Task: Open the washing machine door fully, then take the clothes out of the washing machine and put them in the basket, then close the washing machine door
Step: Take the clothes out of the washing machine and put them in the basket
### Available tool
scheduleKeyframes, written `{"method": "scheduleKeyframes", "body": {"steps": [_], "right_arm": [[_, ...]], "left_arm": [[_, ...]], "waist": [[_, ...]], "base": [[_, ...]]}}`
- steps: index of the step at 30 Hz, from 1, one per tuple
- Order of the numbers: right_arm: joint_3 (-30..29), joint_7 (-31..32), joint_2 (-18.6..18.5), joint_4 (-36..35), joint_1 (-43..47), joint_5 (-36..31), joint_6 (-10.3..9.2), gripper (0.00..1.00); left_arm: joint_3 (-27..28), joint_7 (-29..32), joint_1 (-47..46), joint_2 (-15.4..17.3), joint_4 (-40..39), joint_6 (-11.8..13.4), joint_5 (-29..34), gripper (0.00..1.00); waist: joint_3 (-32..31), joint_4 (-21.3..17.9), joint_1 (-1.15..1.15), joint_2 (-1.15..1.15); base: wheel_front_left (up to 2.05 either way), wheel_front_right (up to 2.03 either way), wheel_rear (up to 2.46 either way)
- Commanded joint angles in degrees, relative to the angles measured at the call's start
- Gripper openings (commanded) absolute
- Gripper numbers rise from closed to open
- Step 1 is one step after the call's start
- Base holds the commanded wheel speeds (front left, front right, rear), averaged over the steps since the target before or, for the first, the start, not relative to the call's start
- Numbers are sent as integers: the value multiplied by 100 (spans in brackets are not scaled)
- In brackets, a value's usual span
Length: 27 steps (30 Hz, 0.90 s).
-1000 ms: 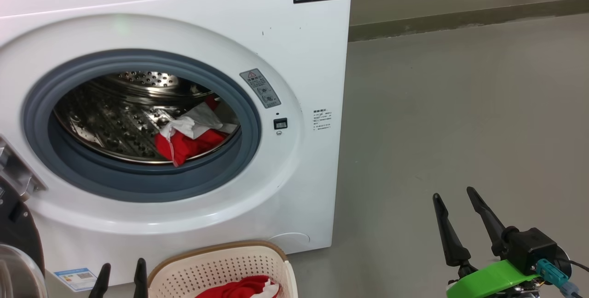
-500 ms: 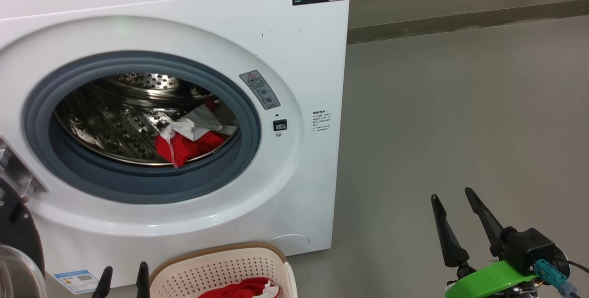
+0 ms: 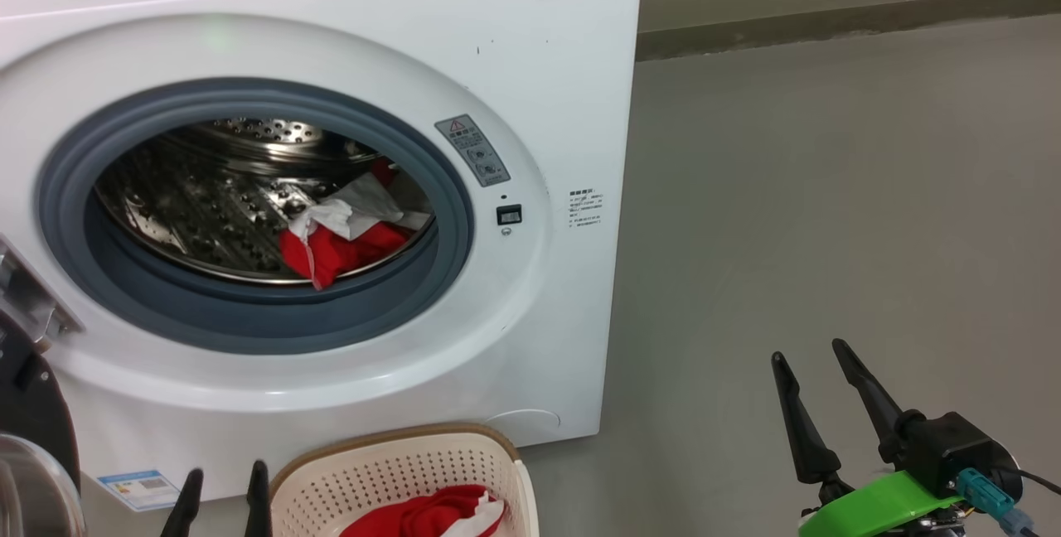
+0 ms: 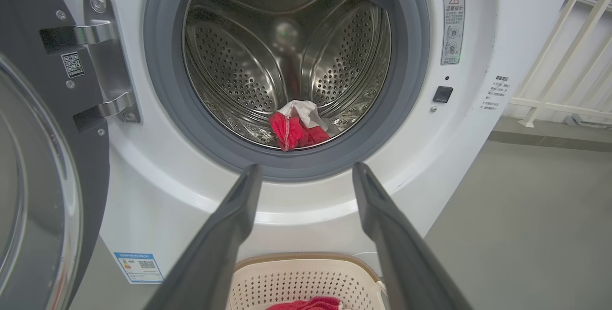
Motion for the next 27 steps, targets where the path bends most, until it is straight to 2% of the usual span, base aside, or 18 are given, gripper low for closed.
{"method": "scheduleKeyframes", "body": {"steps": [1, 12, 20, 27], "right_arm": [[161, -37, -21, -128, -98, -83, 37, 100], [295, -37, -45, -146, -381, -108, 37, 100], [243, -37, -46, -277, -772, -105, 37, 100], [178, -37, -39, -368, -1035, -127, 37, 100]], "left_arm": [[147, -69, -385, 29, -58, -4, 1, 100], [6, 81, -1844, 186, 820, 0, -163, 100], [-134, 159, -3403, 695, 1709, -27, -390, 100], [-339, 152, -4702, 839, 2576, -33, -443, 100]], "waist": [[71, 48, 0, 0], [570, 34, 0, 0], [1498, -71, 0, 0], [2172, -83, 0, 0]], "base": [[0, 0, 0], [0, 0, 0], [0, 0, 0], [0, 0, 0]]}}
